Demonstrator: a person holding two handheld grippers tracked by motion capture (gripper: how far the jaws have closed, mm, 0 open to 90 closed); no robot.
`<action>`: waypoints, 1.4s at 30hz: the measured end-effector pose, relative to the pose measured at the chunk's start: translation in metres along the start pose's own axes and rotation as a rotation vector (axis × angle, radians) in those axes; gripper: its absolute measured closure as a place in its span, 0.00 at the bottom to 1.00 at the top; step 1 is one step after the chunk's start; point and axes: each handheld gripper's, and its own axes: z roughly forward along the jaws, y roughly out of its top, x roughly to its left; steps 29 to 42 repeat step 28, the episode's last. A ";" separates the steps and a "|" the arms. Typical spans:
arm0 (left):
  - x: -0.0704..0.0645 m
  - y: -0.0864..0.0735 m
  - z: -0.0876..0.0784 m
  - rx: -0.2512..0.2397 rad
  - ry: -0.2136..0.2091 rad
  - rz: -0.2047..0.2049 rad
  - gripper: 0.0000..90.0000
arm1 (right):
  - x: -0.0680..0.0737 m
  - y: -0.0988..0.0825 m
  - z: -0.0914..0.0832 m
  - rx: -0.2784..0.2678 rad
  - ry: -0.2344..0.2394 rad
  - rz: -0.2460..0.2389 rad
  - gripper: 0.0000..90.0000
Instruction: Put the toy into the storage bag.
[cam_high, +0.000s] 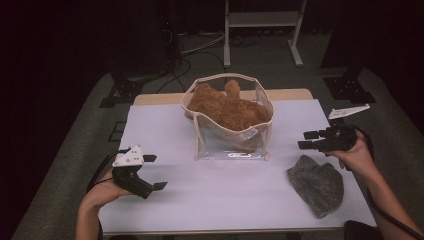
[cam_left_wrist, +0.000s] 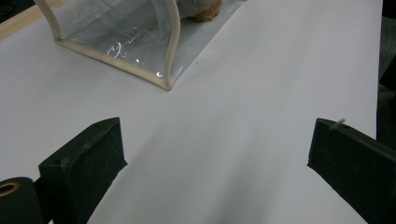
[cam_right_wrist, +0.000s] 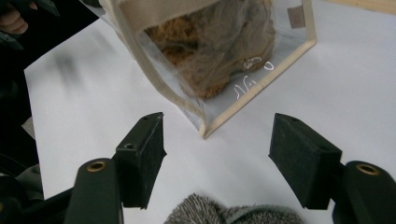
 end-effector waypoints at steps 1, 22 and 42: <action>0.000 0.000 0.000 -0.005 0.000 -0.006 0.03 | 0.000 -0.003 0.001 -0.002 0.003 0.000 0.37; -0.001 0.001 0.003 0.000 -0.008 -0.004 0.03 | 0.001 -0.043 0.009 -0.021 0.024 0.043 0.34; -0.001 0.001 0.006 0.010 -0.013 -0.003 0.03 | 0.006 -0.052 0.013 -0.032 0.021 0.040 0.33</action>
